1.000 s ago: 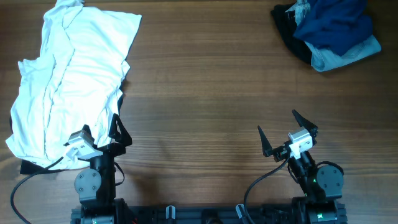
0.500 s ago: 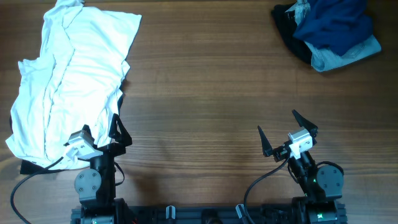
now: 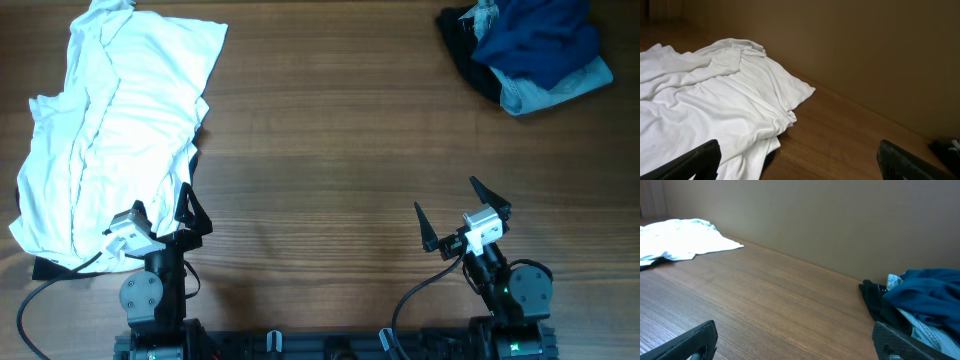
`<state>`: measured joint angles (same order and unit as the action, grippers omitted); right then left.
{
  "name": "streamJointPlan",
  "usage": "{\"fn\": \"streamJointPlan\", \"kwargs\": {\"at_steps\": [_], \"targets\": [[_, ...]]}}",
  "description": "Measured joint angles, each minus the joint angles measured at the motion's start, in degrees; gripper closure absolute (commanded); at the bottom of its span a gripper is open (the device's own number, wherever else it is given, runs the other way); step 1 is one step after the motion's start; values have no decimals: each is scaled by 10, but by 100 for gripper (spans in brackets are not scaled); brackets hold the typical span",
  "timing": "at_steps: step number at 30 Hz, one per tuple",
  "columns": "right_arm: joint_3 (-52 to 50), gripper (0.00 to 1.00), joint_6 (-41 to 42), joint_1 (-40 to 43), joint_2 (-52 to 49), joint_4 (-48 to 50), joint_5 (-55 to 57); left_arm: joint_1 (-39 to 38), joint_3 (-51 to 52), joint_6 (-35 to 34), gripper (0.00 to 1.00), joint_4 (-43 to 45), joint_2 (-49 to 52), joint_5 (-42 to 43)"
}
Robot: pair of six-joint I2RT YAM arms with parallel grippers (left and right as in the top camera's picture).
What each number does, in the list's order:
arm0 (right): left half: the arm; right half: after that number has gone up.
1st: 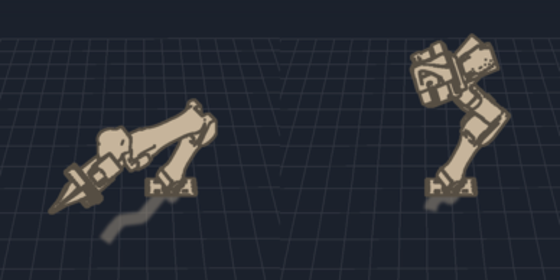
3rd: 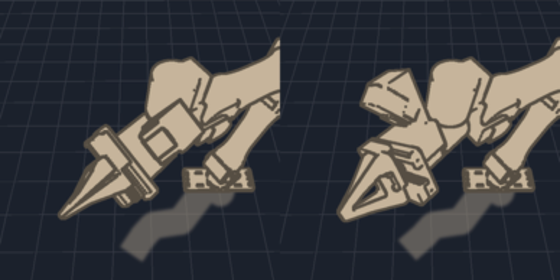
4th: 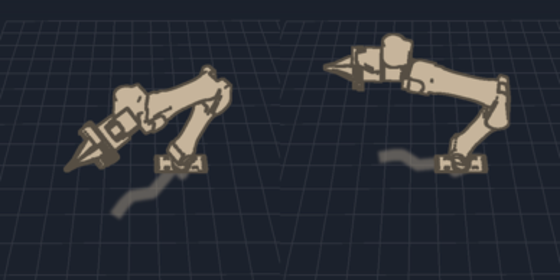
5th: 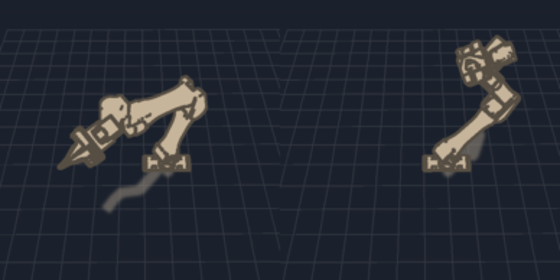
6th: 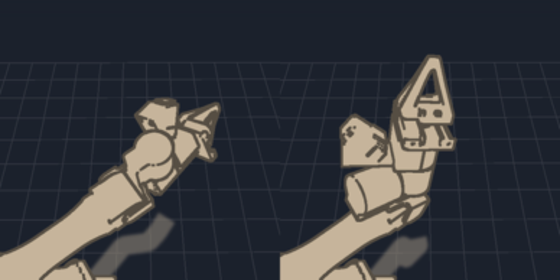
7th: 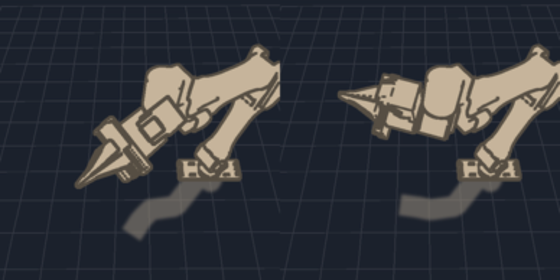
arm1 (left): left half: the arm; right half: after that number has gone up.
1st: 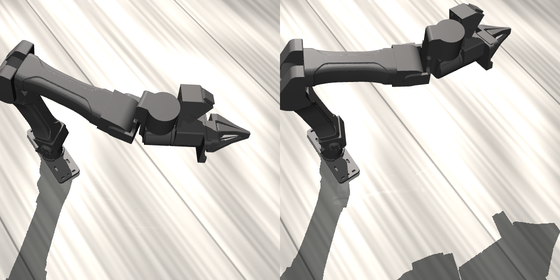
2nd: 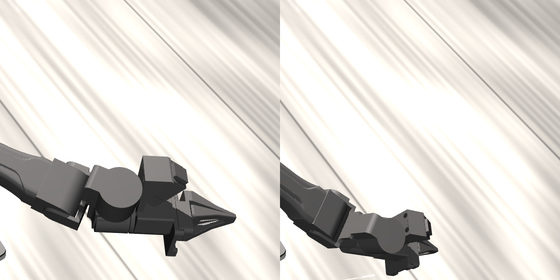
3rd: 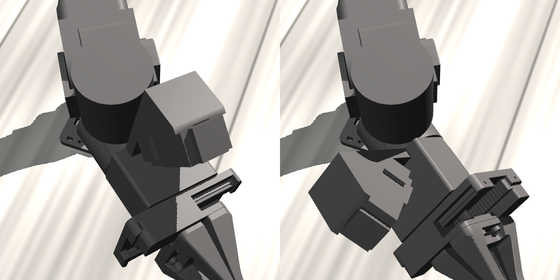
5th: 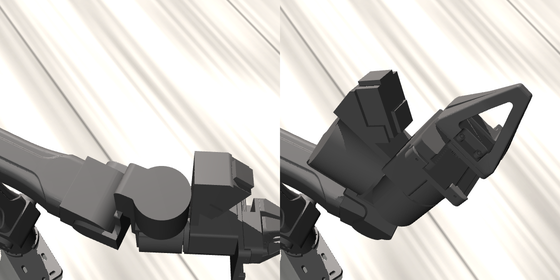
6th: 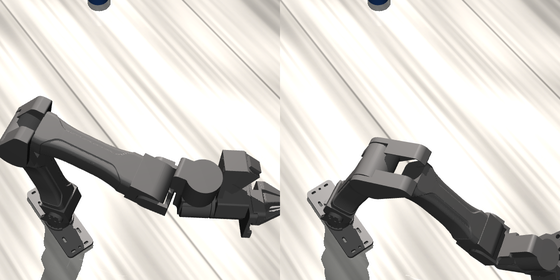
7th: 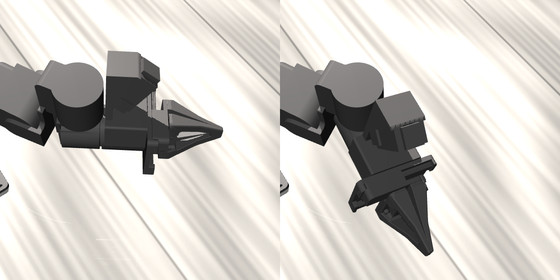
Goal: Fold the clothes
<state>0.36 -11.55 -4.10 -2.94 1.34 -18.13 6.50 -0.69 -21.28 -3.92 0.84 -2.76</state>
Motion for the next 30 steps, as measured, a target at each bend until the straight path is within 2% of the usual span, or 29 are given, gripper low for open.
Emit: {"fn": "streamJointPlan", "kwargs": {"at_steps": [16,22,30], "targets": [[0,0,-1,0,0,0,0,0,0,0,0,0,0,0],[0,0,-33,0,0,5,2,0,0,0,0,0,0,0],[0,0,-42,0,-1,78,2,0,0,1,0,15,0,28]]}}
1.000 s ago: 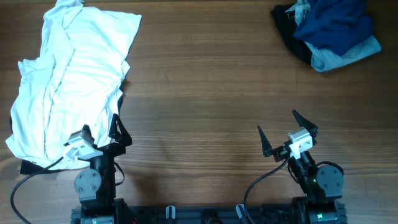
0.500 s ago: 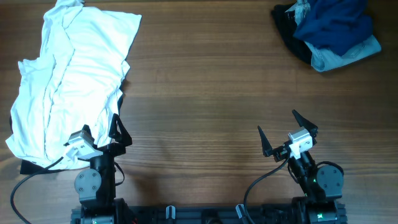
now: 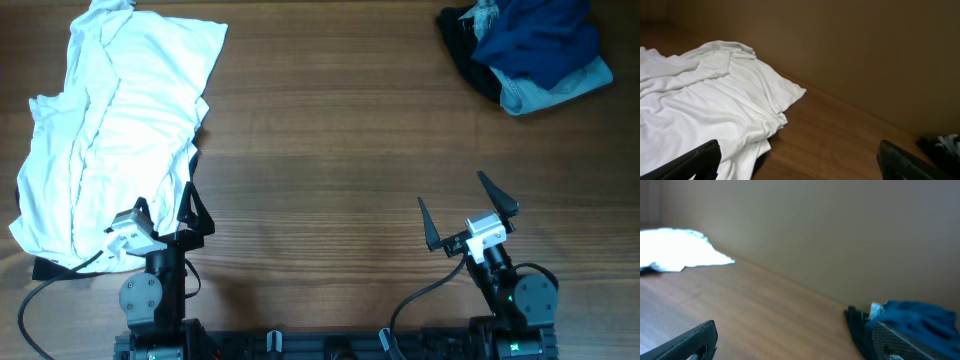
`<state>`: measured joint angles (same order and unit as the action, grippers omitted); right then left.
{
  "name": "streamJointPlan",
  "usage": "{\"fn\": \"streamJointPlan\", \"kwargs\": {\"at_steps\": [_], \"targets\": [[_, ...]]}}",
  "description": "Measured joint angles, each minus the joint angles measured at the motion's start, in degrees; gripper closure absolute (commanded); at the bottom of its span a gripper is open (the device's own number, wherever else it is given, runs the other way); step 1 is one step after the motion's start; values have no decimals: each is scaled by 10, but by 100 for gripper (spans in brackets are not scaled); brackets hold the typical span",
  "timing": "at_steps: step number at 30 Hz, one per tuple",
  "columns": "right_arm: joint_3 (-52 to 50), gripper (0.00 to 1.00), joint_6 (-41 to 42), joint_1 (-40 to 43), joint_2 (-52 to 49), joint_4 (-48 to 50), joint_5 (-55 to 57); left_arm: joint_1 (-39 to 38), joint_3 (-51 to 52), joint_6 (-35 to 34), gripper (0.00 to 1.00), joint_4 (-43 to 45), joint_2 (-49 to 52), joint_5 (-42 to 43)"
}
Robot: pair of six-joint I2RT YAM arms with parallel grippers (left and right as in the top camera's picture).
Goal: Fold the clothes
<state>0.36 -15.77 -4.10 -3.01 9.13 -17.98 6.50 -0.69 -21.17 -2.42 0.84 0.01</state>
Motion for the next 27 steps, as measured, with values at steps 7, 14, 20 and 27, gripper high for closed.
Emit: {"fn": "streamJointPlan", "kwargs": {"at_steps": [7,14,20,27], "targets": [[4,0,0,0,-4,39,0,0,-12,28,0,-14,0,23],[44,0,0,0,-63,62,-2,0,-82,59,0,-26,47,25],[132,0,0,0,-182,64,-32,0,-165,61,0,-72,179,29],[303,0,3,0,-375,-37,-56,0,-372,63,0,-219,398,29]]}}
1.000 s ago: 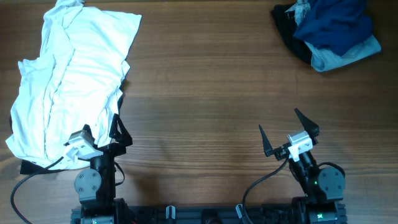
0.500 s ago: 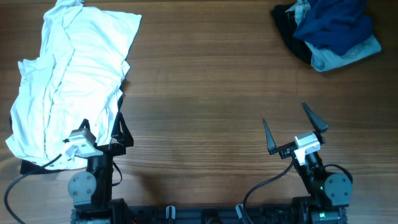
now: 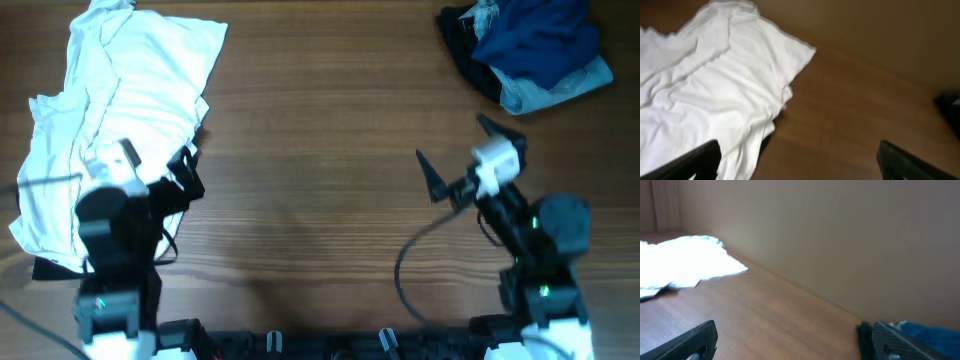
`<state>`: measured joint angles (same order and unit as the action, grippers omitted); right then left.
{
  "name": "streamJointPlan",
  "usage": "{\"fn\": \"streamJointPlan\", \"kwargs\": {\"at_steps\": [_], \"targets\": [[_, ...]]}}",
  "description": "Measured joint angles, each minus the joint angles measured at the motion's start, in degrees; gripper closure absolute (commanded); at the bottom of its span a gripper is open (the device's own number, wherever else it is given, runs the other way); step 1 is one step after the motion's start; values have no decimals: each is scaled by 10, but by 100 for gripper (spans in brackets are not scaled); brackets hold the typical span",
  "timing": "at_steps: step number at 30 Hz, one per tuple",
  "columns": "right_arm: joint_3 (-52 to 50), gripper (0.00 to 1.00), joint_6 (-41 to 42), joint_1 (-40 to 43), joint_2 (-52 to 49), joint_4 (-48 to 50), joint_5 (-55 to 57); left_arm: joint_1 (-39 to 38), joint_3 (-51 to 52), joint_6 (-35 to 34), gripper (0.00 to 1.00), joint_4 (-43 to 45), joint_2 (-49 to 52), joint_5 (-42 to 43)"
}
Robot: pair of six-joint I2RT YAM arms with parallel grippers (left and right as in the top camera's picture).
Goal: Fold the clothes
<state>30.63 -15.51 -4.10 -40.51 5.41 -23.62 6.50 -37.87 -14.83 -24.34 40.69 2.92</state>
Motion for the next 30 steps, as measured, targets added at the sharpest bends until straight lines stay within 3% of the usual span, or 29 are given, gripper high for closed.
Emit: {"fn": "streamJointPlan", "kwargs": {"at_steps": [6,13,20,30], "targets": [[153,0,2,0,-160,-100,-46,0,-175,2,0,-139,169,0],[332,0,4,0,-325,-311,-77,0,-307,24,0,-240,337,0],[381,0,37,0,-401,-333,-83,0,-310,52,1,-195,432,0],[382,1,104,0,-410,-271,-85,0,-313,93,10,-36,558,-32]]}}
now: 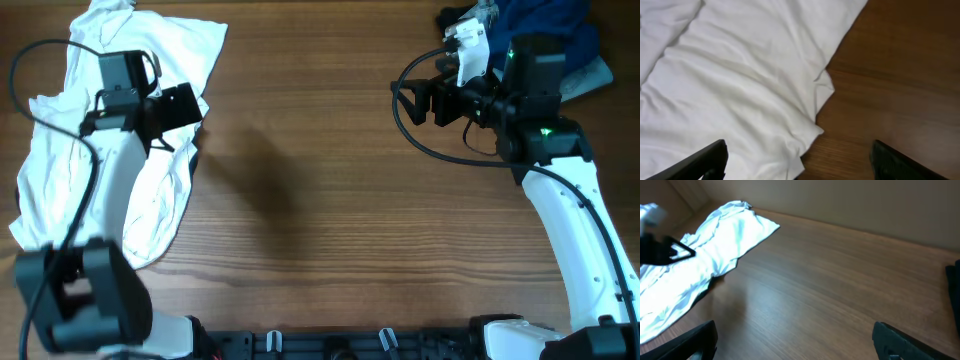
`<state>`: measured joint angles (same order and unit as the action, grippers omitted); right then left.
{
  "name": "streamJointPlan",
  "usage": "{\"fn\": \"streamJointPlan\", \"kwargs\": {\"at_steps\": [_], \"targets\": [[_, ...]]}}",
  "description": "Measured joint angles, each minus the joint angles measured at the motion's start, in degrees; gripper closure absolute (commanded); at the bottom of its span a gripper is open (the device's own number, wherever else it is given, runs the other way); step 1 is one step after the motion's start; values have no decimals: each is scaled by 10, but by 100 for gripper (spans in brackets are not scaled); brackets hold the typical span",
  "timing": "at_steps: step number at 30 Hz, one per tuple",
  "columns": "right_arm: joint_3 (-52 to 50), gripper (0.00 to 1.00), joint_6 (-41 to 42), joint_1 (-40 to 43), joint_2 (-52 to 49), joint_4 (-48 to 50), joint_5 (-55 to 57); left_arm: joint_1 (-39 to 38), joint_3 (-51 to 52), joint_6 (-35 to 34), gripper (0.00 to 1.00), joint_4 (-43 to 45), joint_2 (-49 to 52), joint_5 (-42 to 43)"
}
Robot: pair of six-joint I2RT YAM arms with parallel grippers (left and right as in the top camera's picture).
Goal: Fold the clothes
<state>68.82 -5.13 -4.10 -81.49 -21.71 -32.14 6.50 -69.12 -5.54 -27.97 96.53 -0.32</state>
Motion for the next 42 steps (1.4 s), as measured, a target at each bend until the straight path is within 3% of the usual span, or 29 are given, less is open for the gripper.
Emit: {"fn": "streamJointPlan", "kwargs": {"at_steps": [11,18,19,21,25,27,35,42], "targets": [[0,9,4,0,-103,6,0,0,0,34,16,8,94,-61],[0,9,4,0,-114,14,0,0,0,54,36,-18,129,-55],[0,9,4,0,-114,14,0,-1,0,59,42,-18,130,-54],[0,9,4,0,-114,15,0,-3,0,73,72,-18,130,-54],[0,9,4,0,-114,15,0,-4,0,81,83,-20,130,-52],[0,9,4,0,-114,15,0,-4,0,78,96,-20,130,-52],[0,12,4,0,-114,17,0,-4,-4,74,96,-36,129,-52],[0,14,37,0,-114,19,0,-27,-125,13,96,-191,55,-28]]}}
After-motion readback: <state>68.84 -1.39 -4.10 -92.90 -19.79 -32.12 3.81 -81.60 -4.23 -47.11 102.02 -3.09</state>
